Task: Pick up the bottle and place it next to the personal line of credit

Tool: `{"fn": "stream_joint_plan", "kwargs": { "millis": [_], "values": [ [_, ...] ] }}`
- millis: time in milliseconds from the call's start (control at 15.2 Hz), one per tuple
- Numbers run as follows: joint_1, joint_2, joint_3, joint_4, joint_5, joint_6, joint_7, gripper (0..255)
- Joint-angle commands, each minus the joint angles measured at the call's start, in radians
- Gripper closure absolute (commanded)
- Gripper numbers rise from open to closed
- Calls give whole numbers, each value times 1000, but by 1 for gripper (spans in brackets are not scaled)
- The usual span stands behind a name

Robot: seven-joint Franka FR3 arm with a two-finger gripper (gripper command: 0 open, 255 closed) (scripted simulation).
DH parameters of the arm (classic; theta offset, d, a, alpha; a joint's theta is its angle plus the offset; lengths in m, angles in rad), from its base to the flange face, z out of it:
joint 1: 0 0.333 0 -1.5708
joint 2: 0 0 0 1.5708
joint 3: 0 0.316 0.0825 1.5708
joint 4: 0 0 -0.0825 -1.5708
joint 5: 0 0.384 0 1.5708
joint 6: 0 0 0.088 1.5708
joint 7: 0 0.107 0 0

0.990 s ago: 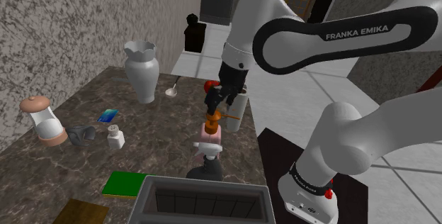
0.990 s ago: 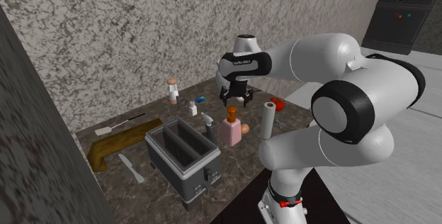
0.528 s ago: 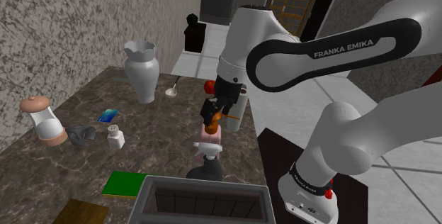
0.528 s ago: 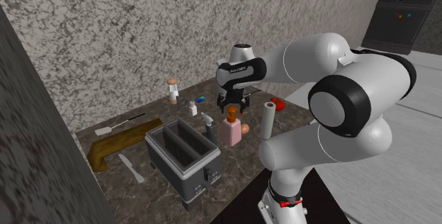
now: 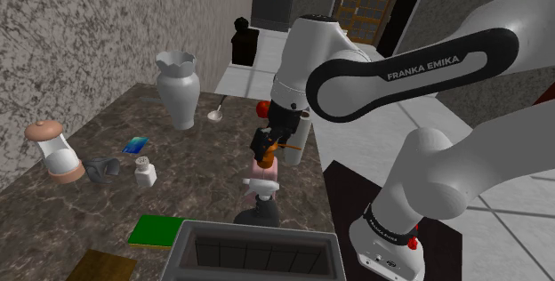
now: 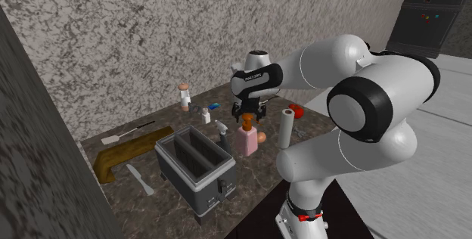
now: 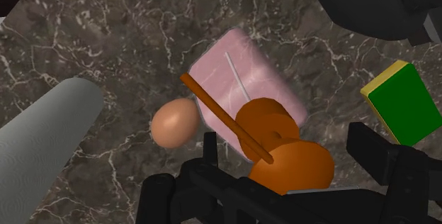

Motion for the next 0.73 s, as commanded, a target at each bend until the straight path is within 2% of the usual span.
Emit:
{"fn": "stream_joint_plan", "kwargs": {
  "millis": [0,66,660],
  "values": [
    [0,0,0,0,0,0,0,0],
    [0,0,0,0,0,0,0,255],
    [0,0,0,0,0,0,0,255]
  ]
}}
